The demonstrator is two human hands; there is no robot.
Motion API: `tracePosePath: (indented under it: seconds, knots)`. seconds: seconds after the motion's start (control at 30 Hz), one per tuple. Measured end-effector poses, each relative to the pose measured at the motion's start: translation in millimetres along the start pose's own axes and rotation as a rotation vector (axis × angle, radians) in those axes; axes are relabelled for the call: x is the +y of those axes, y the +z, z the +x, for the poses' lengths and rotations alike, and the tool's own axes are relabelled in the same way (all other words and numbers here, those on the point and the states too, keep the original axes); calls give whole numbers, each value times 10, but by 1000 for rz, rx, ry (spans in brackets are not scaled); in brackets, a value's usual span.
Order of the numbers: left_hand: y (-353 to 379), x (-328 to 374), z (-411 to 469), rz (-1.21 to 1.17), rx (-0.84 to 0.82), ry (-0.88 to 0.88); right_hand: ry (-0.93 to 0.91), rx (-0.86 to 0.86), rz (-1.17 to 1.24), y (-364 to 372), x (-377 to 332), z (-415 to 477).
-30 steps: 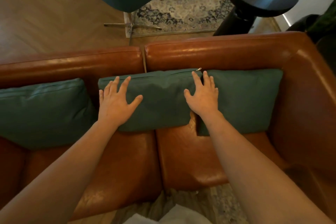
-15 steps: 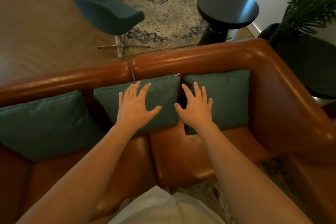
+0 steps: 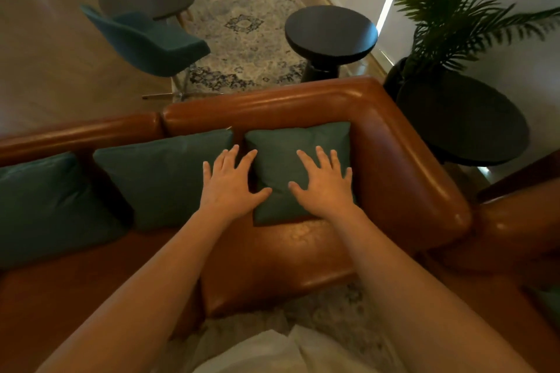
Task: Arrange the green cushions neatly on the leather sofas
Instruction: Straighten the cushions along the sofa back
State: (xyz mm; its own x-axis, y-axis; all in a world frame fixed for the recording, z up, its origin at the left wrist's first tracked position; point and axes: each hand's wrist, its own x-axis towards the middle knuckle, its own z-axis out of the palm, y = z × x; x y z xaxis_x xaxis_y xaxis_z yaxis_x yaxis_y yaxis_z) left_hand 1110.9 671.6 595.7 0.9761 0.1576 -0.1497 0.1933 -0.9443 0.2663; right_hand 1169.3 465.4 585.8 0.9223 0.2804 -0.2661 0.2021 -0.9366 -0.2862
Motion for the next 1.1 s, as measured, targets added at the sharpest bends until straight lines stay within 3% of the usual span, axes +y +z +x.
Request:
tracePosePath:
  seconds: [0.33, 1.1]
  knots:
    - [89, 786, 179, 41, -3, -23, 8, 0, 16, -498, 998, 62]
    - [536, 751, 2217, 113, -147, -25, 77, -176, -28, -545, 1662, 1977]
